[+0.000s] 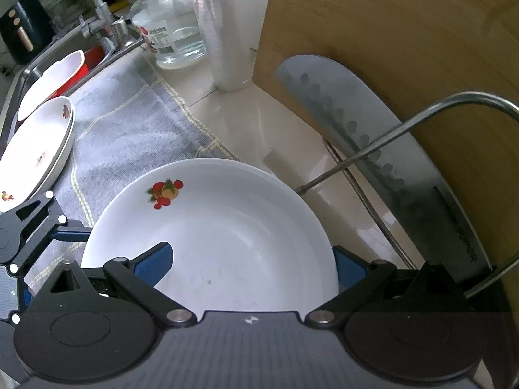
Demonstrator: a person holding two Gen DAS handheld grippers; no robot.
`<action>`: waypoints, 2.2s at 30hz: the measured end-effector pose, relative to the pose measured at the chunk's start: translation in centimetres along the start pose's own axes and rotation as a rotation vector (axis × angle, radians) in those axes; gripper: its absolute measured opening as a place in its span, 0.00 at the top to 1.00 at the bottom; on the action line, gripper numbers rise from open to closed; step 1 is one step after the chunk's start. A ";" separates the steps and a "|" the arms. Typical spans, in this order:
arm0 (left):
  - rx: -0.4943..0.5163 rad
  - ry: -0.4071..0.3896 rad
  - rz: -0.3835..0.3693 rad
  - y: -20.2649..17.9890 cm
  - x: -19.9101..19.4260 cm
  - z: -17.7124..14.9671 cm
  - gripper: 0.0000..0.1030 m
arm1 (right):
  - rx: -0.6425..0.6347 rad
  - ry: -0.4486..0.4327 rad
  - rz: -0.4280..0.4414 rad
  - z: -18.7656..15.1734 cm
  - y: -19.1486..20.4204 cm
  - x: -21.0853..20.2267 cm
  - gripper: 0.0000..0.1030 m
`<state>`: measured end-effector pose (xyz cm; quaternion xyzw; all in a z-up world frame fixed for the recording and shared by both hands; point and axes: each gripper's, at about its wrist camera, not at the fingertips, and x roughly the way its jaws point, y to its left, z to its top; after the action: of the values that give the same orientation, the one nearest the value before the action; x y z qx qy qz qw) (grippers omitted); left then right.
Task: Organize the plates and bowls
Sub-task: 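Grasp the flower-print plate rim with the right gripper and lift it, then carry the flower-print plate with the right gripper toward the left gripper's plate stack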
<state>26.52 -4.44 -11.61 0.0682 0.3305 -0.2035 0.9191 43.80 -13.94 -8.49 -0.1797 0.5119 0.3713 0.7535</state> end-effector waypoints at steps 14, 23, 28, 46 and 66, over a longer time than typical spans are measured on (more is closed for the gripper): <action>0.010 0.002 -0.030 0.3 0.3 0.2 0.01 | -0.006 -0.001 0.043 0.5 -0.3 0.4 0.00; 0.030 0.011 -0.020 0.3 0.4 0.2 0.01 | 0.017 -0.003 0.089 0.5 -0.9 0.2 0.00; 0.028 0.015 -0.024 0.5 0.7 0.3 0.01 | -0.005 -0.011 0.079 0.6 -0.6 0.4 0.00; 0.048 0.037 -0.003 0.4 -0.2 0.1 0.01 | -0.003 -0.052 0.111 0.4 0.0 -0.9 0.00; 0.003 0.038 0.008 -0.3 -4.2 -0.6 0.01 | -0.039 -0.073 0.125 -0.7 4.0 -3.3 0.00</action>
<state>23.13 -3.20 -9.43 0.0745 0.3473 -0.1990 0.9134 39.73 -12.98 -5.30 -0.1483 0.4871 0.4336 0.7435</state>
